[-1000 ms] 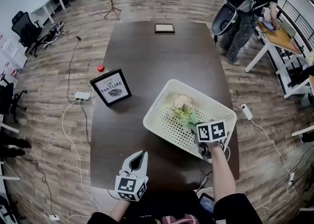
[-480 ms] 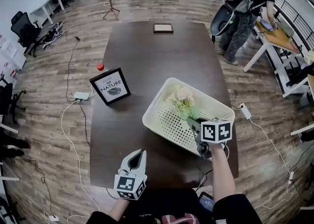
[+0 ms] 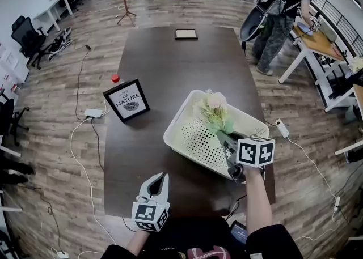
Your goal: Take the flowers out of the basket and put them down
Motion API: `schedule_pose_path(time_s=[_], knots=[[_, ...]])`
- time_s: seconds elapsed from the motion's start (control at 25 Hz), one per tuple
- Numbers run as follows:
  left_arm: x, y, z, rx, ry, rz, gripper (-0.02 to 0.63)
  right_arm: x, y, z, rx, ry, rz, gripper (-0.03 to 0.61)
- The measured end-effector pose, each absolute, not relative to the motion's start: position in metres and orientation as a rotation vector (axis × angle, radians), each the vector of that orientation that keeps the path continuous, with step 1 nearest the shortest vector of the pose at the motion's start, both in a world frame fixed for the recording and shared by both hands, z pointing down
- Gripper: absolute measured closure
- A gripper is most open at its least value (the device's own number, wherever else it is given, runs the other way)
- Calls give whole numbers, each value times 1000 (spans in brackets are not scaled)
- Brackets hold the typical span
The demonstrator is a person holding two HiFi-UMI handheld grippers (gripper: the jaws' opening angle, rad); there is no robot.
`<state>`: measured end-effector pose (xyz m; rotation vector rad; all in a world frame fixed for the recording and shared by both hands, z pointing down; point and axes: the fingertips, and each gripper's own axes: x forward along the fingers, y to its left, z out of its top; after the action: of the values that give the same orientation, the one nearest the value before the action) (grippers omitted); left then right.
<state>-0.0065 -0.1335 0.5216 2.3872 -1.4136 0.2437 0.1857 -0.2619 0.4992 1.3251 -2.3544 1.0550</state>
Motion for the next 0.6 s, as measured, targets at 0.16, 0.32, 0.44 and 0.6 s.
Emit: schedule_pose_path(time_s=[0.16,0.32,0.44,0.6], knots=[[-5,-133,519,2394,-1414,236,604,188,-260,482,1364,-2393,993,532],[-2,-129,518,2398,-1406,238,604,190,-253,472,1385,-2408,955,532],[0,-127,516,2408,-1405,236,604,189,-247,468,1399,-2410,919,532],[3,-125,513,2413,-1409,229,604,189,-240,465,1418,-2385,821,532]])
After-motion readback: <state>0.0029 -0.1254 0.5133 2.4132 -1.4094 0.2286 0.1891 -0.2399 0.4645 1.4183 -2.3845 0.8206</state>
